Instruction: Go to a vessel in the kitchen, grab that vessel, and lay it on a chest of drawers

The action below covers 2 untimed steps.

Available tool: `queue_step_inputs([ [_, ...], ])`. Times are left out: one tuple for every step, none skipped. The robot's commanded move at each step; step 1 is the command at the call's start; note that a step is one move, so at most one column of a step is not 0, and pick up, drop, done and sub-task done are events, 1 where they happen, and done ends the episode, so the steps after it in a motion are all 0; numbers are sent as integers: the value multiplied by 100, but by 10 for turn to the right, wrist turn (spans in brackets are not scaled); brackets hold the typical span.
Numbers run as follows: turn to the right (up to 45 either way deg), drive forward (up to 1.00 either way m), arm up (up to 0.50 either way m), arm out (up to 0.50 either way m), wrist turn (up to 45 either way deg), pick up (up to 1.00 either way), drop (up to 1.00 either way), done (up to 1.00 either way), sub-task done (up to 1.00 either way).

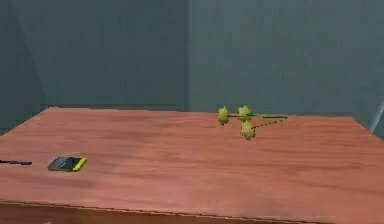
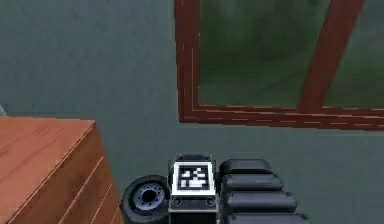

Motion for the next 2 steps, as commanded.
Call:
queue_step_inputs([
  [-450, 0, 0, 0, 0, 0, 0, 0, 0],
  [-450, 0, 0, 0, 0, 0, 0, 0, 0],
])
